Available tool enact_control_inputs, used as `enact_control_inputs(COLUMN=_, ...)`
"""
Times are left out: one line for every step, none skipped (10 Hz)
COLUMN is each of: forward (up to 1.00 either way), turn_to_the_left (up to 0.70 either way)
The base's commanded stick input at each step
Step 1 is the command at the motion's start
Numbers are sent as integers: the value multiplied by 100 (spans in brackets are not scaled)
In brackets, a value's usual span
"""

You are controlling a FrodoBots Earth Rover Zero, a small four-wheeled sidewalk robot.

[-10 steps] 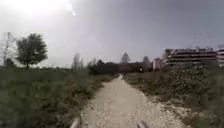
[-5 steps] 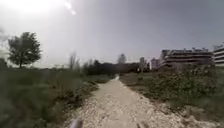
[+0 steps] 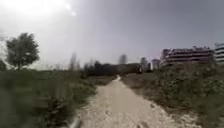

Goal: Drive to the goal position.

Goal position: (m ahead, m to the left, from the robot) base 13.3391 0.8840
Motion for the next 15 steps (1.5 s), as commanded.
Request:
enact_control_inputs(forward=100, turn_to_the_left=0)
enact_control_inputs(forward=100, turn_to_the_left=0)
enact_control_inputs(forward=100, turn_to_the_left=0)
enact_control_inputs(forward=100, turn_to_the_left=0)
enact_control_inputs(forward=100, turn_to_the_left=0)
enact_control_inputs(forward=100, turn_to_the_left=0)
enact_control_inputs(forward=100, turn_to_the_left=0)
enact_control_inputs(forward=100, turn_to_the_left=0)
enact_control_inputs(forward=100, turn_to_the_left=0)
enact_control_inputs(forward=100, turn_to_the_left=0)
enact_control_inputs(forward=100, turn_to_the_left=0)
enact_control_inputs(forward=100, turn_to_the_left=0)
enact_control_inputs(forward=100, turn_to_the_left=-15)
enact_control_inputs(forward=100, turn_to_the_left=-32)
enact_control_inputs(forward=100, turn_to_the_left=-40)
